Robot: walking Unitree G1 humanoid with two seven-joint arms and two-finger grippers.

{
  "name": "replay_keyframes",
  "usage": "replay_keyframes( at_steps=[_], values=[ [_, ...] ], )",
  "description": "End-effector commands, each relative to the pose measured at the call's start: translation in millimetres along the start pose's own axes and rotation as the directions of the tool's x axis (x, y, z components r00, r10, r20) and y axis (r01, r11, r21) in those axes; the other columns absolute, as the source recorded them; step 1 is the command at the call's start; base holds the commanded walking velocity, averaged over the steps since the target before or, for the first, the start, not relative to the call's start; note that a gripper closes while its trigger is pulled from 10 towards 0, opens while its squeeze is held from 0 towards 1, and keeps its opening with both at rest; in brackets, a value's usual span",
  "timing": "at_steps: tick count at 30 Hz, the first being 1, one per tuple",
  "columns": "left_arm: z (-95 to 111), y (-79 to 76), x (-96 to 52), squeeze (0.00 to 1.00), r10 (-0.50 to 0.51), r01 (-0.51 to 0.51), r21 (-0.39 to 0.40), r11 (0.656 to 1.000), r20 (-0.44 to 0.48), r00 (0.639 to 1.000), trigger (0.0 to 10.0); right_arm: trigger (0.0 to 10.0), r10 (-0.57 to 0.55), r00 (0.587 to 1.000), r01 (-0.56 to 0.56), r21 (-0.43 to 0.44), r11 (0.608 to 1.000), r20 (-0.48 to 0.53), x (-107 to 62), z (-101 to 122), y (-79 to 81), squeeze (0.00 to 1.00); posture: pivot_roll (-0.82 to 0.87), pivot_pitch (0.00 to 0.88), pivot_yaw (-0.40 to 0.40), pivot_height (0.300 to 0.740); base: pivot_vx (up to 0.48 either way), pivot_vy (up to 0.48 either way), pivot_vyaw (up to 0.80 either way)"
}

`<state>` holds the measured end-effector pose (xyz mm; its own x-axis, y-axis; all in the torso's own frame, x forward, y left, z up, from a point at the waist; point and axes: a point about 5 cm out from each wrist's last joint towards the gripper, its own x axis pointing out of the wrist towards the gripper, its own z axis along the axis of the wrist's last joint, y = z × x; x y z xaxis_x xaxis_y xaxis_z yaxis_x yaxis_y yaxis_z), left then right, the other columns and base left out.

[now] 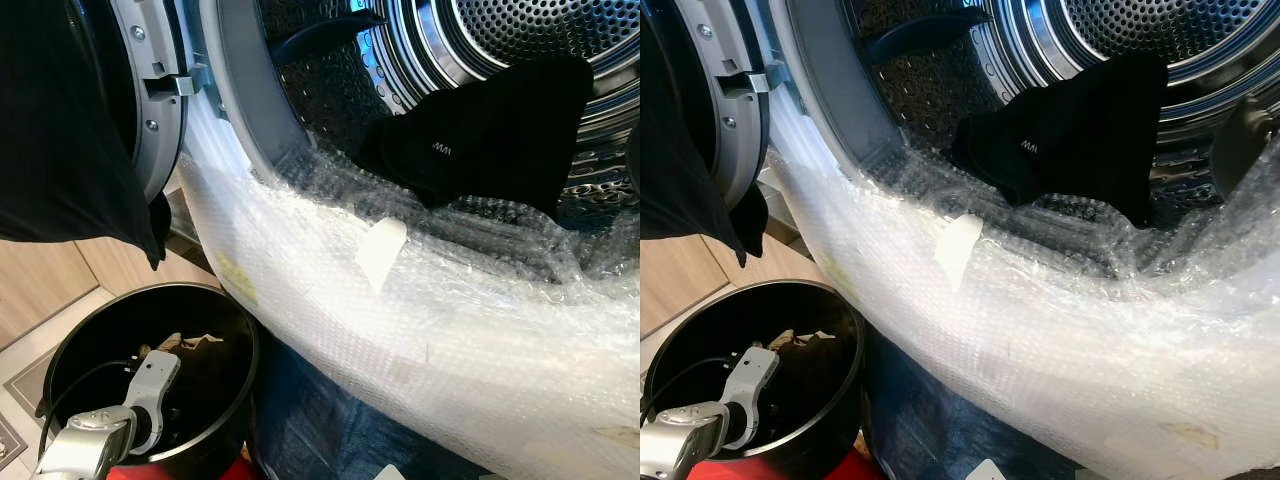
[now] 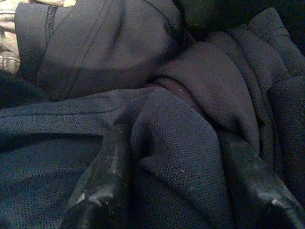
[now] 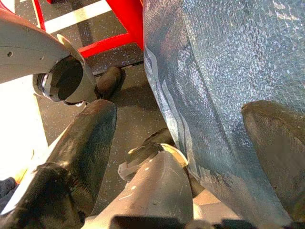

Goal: Clothes washing

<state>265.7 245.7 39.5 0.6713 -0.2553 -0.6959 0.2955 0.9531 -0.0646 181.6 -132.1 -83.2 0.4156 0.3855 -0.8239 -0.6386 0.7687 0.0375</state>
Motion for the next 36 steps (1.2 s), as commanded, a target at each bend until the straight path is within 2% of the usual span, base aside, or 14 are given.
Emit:
replay_keyframes(
  at_steps=[1, 17, 26, 31, 36],
  values=[
    [-13.1, -4.9, 1.8, 0.0, -0.026, 0.024, -0.035, 0.999, -0.047, 0.999, 0.0, 10.0, -0.006, 1.0, 0.006, 0.019, 1.0, -0.014, -1.1, -4.4, -0.9, 0.0, 0.1, 0.051, -0.037, 0.74, 0.0, 0.0, 0.0],
    [-7.1, -3.0, -2.0, 0.0, -0.008, 0.008, -0.041, 0.999, -0.012, 1.0, 0.0, 10.0, -0.017, 1.0, 0.017, 0.022, 1.0, -0.013, -1.8, -3.3, -4.2, 0.0, 0.11, 0.065, -0.044, 0.74, 0.0, 0.0, 0.0],
    [-1.9, -0.5, -4.0, 0.0, 0.009, -0.008, -0.05, 0.999, 0.015, 1.0, 0.0, 10.0, -0.009, 1.0, 0.01, 0.035, 0.999, -0.015, -1.1, -6.4, 0.4, 0.0, 0.09, 0.044, -0.03, 0.74, 0.0, 0.0, 0.0],
    [6.4, 6.9, -10.5, 0.0, 0.042, -0.041, -0.039, 0.998, 0.044, 0.998, 0.0, 10.0, -0.009, 1.0, 0.01, 0.037, 0.999, -0.02, -1.0, -7.6, 1.6, 0.0, 0.1, 0.022, -0.027, 0.74, 0.0, 0.0, 0.0],
    [24.9, 19.0, -21.8, 0.0, 0.118, -0.118, -0.003, 0.993, 0.101, 0.988, 0.0, 10.0, -0.011, 1.0, 0.011, 0.033, 0.999, -0.013, 0.1, -3.7, 1.5, 0.0, 0.1, 0.017, -0.019, 0.74, 0.0, 0.0, 0.0]
  ],
)
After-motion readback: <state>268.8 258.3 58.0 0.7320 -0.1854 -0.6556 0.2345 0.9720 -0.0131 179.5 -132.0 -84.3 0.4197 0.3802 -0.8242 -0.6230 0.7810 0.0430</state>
